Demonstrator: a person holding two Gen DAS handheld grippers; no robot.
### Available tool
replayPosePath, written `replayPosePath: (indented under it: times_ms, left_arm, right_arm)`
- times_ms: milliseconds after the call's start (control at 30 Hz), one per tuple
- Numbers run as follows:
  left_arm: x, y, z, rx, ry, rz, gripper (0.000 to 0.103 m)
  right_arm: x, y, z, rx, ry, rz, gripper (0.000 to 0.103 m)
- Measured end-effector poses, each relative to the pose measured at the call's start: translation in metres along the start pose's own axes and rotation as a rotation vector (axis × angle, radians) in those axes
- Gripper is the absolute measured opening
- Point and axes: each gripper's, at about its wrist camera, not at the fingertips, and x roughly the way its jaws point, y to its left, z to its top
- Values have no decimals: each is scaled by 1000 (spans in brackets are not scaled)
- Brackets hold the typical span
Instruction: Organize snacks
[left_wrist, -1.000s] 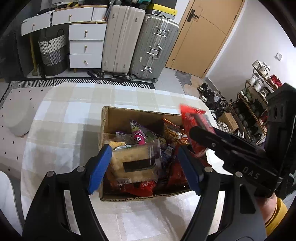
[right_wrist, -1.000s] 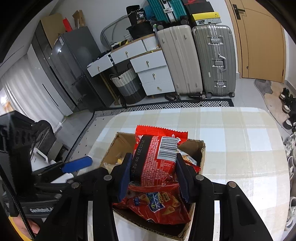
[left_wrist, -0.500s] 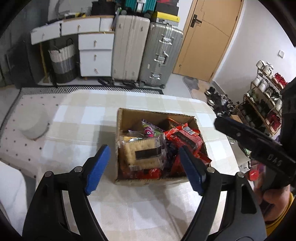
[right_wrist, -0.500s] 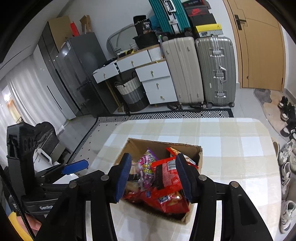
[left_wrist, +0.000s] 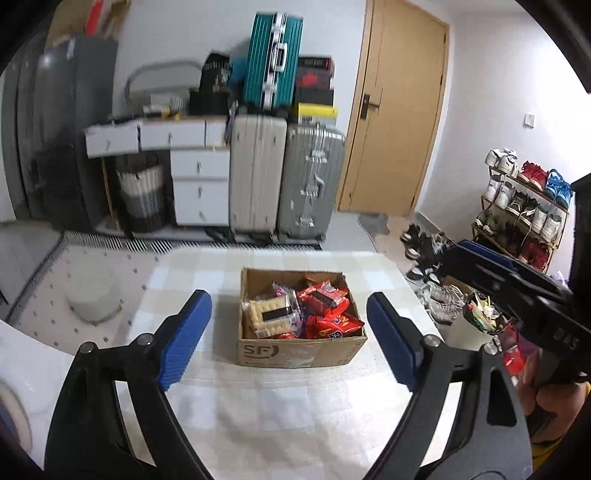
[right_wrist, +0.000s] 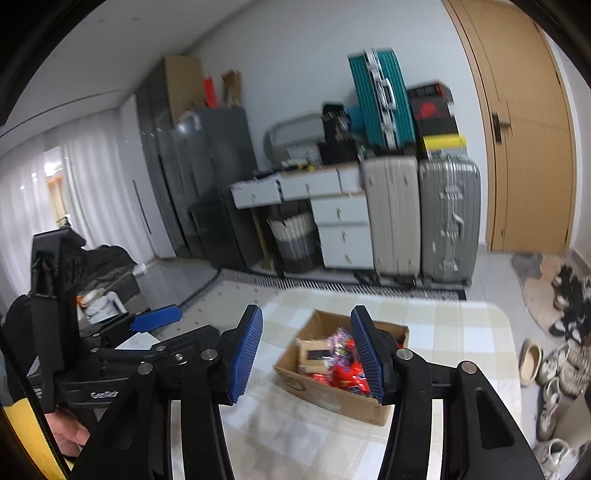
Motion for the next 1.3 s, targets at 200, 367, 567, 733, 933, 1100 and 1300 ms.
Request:
replayPosePath:
  times_ms: [200, 367, 567, 733, 933, 1100, 1300]
  left_arm:
    - [-76, -9, -21, -5, -73, -9, 100]
    - [-130, 0, -64, -2, -175, 54, 102]
    - [-151, 13, -111, 2, -230, 133, 102]
    - [-135, 14, -145, 16, -241, 202, 102]
    - [-82, 22, -171, 37, -174, 187, 102]
    - [-29, 35, -185, 12, -114, 225, 102]
    - [-13, 33, -184, 44, -113, 192, 102]
  right_arm:
    - [-74, 33, -21, -20, -140, 10, 76]
    - [-120, 54, -50, -31, -193, 9, 86]
    - [-146, 73, -105, -91, -269, -44, 98]
    - [-137, 76, -146, -123, -294, -110, 102]
    - [-95, 47, -171, -64, -243, -143, 102]
    - [-61, 10, -182, 75, -169, -119, 102]
    - [-59, 2, -181, 43, -184, -142, 102]
